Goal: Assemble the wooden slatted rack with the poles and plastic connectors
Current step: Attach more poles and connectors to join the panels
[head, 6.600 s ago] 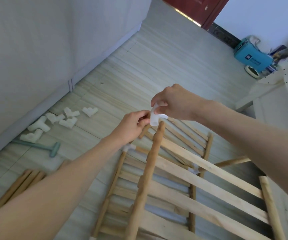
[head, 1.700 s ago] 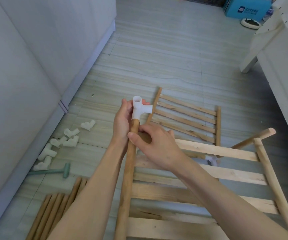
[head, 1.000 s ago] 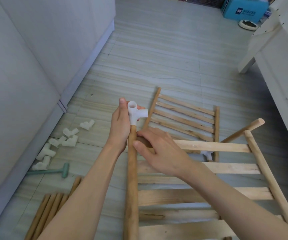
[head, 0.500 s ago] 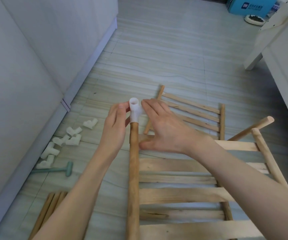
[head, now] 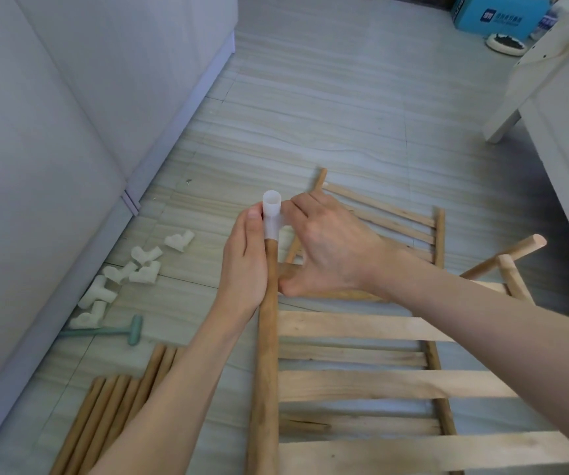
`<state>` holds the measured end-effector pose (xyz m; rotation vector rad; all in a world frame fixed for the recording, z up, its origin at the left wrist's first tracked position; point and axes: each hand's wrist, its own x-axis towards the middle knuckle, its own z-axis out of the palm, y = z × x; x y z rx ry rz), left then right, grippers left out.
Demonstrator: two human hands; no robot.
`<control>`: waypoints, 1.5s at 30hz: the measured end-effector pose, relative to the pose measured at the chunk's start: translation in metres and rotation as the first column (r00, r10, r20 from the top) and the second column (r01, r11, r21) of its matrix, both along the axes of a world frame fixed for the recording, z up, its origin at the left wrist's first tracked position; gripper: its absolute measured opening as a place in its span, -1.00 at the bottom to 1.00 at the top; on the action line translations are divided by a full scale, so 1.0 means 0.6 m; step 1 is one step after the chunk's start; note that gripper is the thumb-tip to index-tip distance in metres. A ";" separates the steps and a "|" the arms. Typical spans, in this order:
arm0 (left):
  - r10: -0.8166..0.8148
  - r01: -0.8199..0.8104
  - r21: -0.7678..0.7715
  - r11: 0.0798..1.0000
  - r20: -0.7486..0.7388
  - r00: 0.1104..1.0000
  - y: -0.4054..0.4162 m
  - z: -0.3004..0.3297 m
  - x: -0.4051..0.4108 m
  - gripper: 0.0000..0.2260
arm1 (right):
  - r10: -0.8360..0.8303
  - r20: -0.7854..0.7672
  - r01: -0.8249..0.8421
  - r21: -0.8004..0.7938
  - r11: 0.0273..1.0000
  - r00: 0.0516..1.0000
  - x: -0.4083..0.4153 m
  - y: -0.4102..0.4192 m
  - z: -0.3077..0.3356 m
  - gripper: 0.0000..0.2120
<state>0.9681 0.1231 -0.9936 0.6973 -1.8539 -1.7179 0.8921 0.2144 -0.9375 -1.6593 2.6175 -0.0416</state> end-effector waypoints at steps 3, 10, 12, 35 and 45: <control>-0.011 0.012 -0.031 0.999 0.013 1.000 -0.001 -0.004 -0.002 -0.67 | -0.032 -0.012 0.032 0.007 0.999 0.999 0.001 -0.003 -0.001 -0.39; -0.036 0.047 -0.123 0.991 0.089 0.995 -0.006 0.007 0.001 -0.74 | -0.010 0.048 0.009 0.019 1.000 0.999 0.004 0.000 0.004 -0.32; -0.049 0.058 -0.102 0.993 0.095 0.994 -0.007 0.011 0.006 -0.72 | -0.027 0.077 0.025 0.032 0.999 0.997 0.010 -0.004 0.006 -0.32; -0.076 0.074 -0.159 0.985 -0.005 0.997 -0.001 -0.020 0.037 -0.81 | 0.009 0.131 -0.022 0.096 0.995 0.991 0.029 0.015 0.008 -0.06; 0.044 -0.015 -0.211 0.977 0.134 0.990 0.006 0.026 0.115 -0.82 | -0.354 0.380 0.317 0.157 0.935 0.855 0.197 0.093 0.083 -0.50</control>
